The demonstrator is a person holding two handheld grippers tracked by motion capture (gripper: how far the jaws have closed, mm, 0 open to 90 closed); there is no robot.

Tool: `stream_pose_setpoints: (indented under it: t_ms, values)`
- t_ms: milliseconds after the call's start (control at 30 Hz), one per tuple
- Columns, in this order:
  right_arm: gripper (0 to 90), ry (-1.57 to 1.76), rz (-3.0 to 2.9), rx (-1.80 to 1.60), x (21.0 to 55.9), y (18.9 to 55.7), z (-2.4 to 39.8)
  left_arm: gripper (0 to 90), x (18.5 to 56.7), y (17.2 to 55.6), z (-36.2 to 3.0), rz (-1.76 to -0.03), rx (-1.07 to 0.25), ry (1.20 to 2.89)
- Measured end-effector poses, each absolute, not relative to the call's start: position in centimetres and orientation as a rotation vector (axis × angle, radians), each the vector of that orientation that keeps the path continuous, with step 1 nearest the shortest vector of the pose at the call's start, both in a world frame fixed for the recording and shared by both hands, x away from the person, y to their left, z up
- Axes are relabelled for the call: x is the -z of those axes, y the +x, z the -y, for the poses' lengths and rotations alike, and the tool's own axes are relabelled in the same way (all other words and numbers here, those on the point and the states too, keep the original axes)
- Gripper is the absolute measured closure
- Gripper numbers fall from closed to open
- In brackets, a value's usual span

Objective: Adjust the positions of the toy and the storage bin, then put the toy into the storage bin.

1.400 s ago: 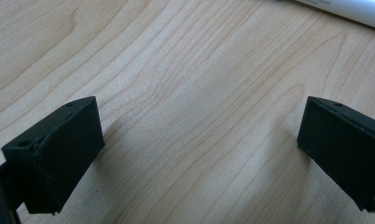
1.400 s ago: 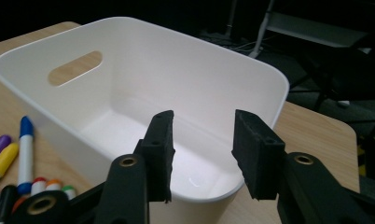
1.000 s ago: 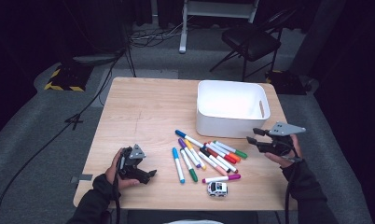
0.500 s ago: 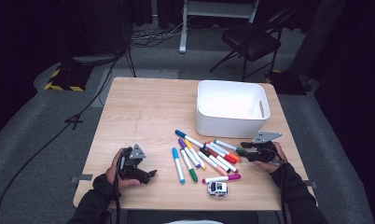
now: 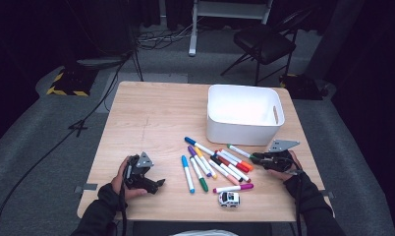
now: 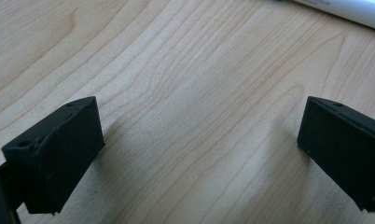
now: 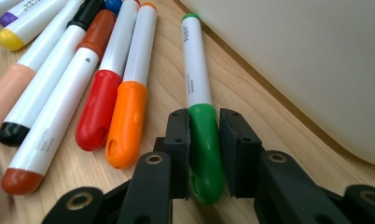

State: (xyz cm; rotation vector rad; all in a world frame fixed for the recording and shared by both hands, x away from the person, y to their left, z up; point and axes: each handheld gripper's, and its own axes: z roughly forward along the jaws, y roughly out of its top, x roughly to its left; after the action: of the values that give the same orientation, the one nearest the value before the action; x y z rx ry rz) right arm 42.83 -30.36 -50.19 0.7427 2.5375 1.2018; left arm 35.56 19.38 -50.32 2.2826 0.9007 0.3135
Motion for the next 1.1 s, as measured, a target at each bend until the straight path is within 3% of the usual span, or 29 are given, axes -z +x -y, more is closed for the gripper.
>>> stream_pose_setpoints:
  t_ms: [1100]
  values:
    - [75.5,0.729,-2.526,-1.196,50.18,42.41,30.71,0.5,50.33,35.68,-19.41,-0.886,-0.299,2.29]
